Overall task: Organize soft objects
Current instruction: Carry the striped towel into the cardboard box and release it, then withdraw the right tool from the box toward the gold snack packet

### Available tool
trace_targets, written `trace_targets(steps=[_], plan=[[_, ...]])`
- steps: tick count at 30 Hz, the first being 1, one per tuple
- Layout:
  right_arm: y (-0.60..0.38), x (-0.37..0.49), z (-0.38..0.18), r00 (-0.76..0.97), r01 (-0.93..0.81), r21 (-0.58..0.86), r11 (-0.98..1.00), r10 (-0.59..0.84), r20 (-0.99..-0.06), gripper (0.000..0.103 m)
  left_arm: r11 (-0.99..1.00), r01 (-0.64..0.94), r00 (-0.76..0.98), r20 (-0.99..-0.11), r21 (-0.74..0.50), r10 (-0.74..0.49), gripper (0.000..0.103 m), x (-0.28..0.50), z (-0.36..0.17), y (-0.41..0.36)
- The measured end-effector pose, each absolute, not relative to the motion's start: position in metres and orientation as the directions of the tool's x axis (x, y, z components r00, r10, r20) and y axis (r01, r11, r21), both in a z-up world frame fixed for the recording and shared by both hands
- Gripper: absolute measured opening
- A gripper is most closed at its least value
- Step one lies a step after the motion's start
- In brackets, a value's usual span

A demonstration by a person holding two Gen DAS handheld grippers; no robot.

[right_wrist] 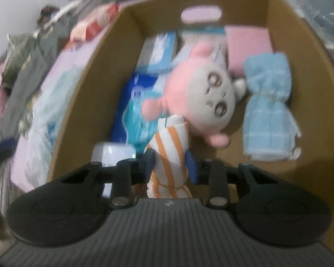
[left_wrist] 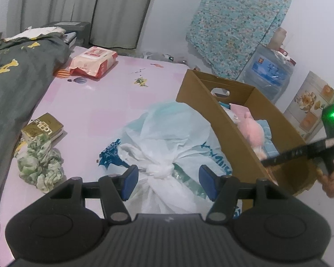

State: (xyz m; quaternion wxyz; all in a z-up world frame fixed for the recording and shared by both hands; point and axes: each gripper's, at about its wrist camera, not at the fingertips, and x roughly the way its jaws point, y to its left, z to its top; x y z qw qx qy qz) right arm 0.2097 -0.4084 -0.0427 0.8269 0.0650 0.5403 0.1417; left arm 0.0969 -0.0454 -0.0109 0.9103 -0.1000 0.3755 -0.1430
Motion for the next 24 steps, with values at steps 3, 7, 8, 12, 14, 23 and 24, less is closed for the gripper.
trace_targets(steps=[3,7,8,12,14,23,24], plan=[[-0.404,0.205,-0.053,0.341,-0.168,0.241,0.956,0.286,-0.896,0.027,0.937,0.182,0.677,-0.654,-0.297,-0.338,0.061,0.096,-0.013,-0.042],[-0.406,0.206,-0.049,0.337,-0.125,0.268,0.955,0.295,-0.894,0.030,0.938,0.177,0.679,-0.653,-0.298,-0.336,0.061,0.095,-0.014,-0.037],[-0.406,0.206,-0.048,0.334,-0.109,0.262,0.959,0.283,-0.899,0.031,0.940,0.172,0.683,-0.652,-0.294,-0.329,0.061,0.094,-0.014,-0.036],[-0.405,0.204,-0.026,0.385,-0.073,0.212,0.975,0.223,-0.896,0.050,0.958,0.134,0.708,-0.652,-0.254,-0.272,0.063,0.087,-0.015,-0.024],[-0.404,0.202,-0.014,0.423,-0.081,0.216,0.973,0.230,-0.876,0.050,0.966,0.112,0.718,-0.652,-0.235,-0.242,0.063,0.084,-0.014,-0.017],[-0.334,0.207,0.043,0.480,-0.274,0.408,0.871,0.492,-0.726,0.079,0.998,-0.029,0.747,-0.664,-0.053,-0.013,0.067,0.073,-0.020,0.018],[-0.319,0.211,0.047,0.466,-0.309,0.428,0.849,0.528,-0.710,0.080,0.999,-0.044,0.742,-0.670,-0.026,0.015,0.067,0.074,-0.021,0.022]])
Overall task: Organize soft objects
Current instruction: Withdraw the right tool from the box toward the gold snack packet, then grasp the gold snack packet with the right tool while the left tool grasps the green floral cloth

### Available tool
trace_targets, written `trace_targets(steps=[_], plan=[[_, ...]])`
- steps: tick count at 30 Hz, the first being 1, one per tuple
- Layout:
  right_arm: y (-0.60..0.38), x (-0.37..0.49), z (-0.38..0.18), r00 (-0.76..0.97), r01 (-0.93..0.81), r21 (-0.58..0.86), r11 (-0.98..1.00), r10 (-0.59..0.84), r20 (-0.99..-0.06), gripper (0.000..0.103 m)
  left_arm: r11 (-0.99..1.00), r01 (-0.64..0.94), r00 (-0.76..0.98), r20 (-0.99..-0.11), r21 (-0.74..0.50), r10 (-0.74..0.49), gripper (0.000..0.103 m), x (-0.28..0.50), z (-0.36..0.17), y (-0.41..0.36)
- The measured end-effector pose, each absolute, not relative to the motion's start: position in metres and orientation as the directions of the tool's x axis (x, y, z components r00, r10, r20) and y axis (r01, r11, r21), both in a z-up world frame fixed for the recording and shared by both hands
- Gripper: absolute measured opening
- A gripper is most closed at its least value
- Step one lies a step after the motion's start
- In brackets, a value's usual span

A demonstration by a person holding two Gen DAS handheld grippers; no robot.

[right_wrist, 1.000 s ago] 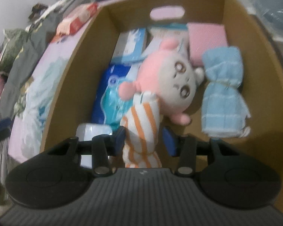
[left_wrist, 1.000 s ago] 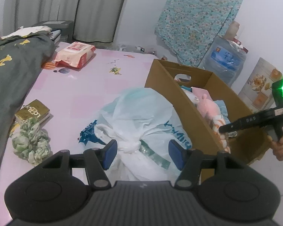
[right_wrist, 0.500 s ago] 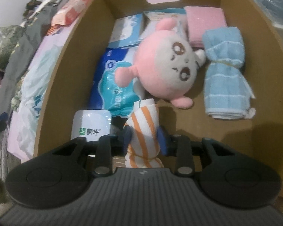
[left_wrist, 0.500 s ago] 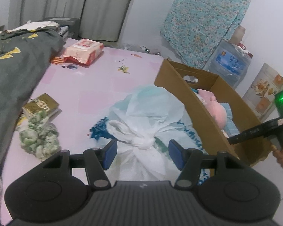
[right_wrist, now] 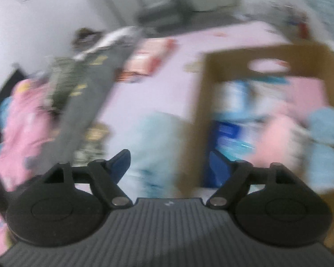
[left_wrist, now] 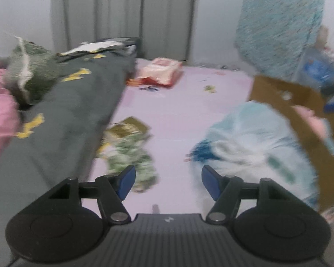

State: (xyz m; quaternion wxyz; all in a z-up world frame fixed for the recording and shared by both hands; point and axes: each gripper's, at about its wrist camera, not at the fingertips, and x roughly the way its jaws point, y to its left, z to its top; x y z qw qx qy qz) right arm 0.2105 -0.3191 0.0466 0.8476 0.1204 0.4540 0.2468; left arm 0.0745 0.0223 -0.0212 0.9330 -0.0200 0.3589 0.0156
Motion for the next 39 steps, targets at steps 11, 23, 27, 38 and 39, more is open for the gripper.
trace_targets(steps=[11,23,27,38,39], plan=[[-0.126,0.307,0.023,0.039,-0.358,0.705,0.612,0.764,-0.644,0.082,0.983,-0.143,0.725,-0.664,0.116,0.184,0.066,0.107,-0.045,0.042],[-0.016,0.383,-0.082,-0.085,-0.082,0.594,0.801,0.588,-0.805,0.082,0.984,-0.158,0.660,-0.733,0.078,0.164,0.032,0.157,-0.082,0.073],[0.004,0.395,-0.091,-0.077,-0.086,0.538,0.839,0.532,-0.843,0.081,0.984,-0.161,0.654,-0.738,0.080,0.168,0.023,0.157,-0.088,0.071],[0.015,0.390,-0.094,-0.020,-0.182,0.501,0.846,0.507,-0.862,0.058,0.983,-0.177,0.682,-0.713,0.053,0.161,0.015,0.148,-0.081,0.069],[0.010,0.389,-0.093,-0.010,-0.176,0.512,0.841,0.518,-0.855,0.058,0.983,-0.178,0.687,-0.709,0.046,0.158,0.015,0.146,-0.079,0.070]])
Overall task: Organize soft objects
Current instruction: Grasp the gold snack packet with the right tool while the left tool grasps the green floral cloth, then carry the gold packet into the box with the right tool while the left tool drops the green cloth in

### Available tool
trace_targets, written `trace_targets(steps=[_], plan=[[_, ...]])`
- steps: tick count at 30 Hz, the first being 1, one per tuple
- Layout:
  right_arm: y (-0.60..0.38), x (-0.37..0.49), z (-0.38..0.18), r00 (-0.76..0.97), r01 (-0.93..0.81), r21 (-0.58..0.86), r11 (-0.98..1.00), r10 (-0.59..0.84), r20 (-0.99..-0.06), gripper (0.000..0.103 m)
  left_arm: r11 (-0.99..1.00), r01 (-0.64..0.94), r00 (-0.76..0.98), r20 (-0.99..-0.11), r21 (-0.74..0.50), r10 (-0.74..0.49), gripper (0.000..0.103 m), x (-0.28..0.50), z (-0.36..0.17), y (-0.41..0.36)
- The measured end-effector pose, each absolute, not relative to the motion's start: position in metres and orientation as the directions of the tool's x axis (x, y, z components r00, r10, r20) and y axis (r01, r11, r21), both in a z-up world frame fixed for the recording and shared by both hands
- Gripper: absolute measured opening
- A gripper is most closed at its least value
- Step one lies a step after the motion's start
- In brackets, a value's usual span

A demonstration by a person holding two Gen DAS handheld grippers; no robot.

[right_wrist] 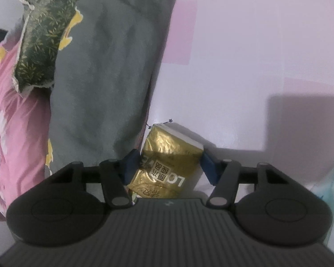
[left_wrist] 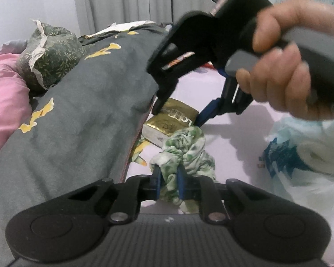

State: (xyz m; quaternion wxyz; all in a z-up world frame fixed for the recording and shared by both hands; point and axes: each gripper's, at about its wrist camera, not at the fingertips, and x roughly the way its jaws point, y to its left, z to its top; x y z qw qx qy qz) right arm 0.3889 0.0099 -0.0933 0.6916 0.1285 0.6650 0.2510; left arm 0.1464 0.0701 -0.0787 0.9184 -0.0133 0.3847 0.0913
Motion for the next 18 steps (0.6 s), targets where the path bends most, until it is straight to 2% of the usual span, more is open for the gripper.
trace_targets(steps=[11,18], plan=[[-0.067,0.389,-0.048,0.123,-0.122,0.657,0.744,0.668,-0.734,0.057,0.976,-0.213,0.738,-0.661,-0.039,0.135,0.014,0.127,-0.039,0.075],[-0.173,0.359,0.002,0.218,-0.118,0.728,0.676,0.732,-0.645,0.057,0.991,-0.120,0.821,-0.567,-0.055,0.068,0.014,0.115,0.013,0.047]])
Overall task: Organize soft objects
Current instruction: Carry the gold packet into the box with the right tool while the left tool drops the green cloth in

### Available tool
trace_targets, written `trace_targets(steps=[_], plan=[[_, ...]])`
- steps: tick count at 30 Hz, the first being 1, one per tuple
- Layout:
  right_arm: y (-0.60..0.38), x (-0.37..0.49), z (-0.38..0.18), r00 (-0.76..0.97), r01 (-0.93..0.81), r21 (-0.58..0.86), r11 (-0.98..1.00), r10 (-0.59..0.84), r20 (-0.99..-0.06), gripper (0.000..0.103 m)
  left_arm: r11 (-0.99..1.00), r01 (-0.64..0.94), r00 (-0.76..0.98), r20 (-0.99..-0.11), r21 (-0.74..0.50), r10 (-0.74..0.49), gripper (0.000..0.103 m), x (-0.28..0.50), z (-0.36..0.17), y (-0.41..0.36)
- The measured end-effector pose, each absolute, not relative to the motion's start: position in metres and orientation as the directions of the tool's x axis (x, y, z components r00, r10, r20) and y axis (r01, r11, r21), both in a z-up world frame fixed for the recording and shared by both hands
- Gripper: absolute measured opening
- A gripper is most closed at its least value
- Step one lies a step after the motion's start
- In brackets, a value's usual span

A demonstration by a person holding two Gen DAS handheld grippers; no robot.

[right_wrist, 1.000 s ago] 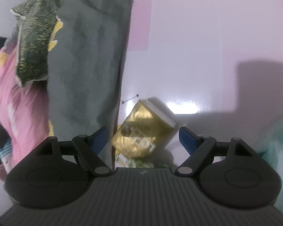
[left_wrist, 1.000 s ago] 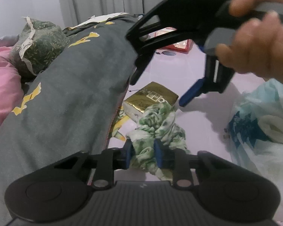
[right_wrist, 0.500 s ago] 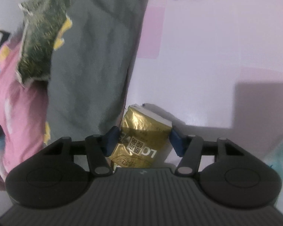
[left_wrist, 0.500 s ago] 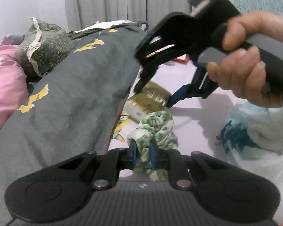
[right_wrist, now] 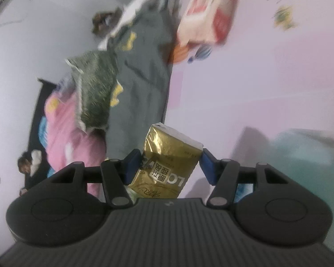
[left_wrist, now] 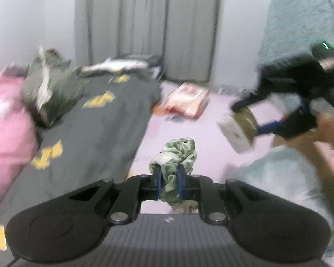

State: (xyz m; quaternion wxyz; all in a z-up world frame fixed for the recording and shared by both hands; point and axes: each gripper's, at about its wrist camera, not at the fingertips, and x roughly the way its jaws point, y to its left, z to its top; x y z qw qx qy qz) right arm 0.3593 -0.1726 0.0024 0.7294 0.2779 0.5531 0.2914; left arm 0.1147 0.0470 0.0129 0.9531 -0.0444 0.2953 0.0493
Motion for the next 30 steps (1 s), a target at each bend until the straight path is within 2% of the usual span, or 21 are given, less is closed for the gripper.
trace_targets(steps=[6,11,16,21,23,25,28,30], plan=[[-0.318,0.296,0.056,0.428,-0.115,0.696,0.709,0.668,-0.609,0.057,0.993,0.074,0.862,-0.494,-0.091,-0.110,0.015,0.117,0.055,-0.007],[-0.424,0.242,0.067,0.534,-0.056,0.615,0.787,0.544,-0.647,0.058,0.957,0.261,0.824,-0.487,-0.128,-0.290,0.015,0.130,0.073,-0.077],[-0.498,0.202,0.052,0.528,0.065,0.482,0.874,0.380,-0.759,0.058,0.888,0.405,0.690,-0.565,-0.216,-0.452,0.015,0.155,0.065,-0.154],[-0.548,0.168,0.044,0.562,0.123,0.488,0.864,0.345,-0.752,0.058,0.806,0.487,0.480,-0.668,-0.336,-0.568,0.015,0.184,0.031,-0.238],[-0.562,0.154,0.041,0.578,0.131,0.498,0.857,0.342,-0.741,0.058,0.784,0.507,0.409,-0.701,-0.358,-0.584,0.016,0.190,0.017,-0.266],[-0.573,0.145,0.037,0.587,0.138,0.497,0.857,0.333,-0.738,0.058,0.783,0.531,0.379,-0.735,-0.324,-0.562,0.016,0.188,0.002,-0.292],[-0.585,0.134,0.031,0.593,0.149,0.491,0.858,0.320,-0.739,0.058,0.799,0.544,0.335,-0.807,-0.256,-0.486,0.020,0.193,-0.031,-0.322],[-0.589,0.132,0.028,0.594,0.148,0.488,0.861,0.317,-0.739,0.058,0.824,0.535,0.334,-0.850,-0.186,-0.408,0.027,0.193,-0.047,-0.332]])
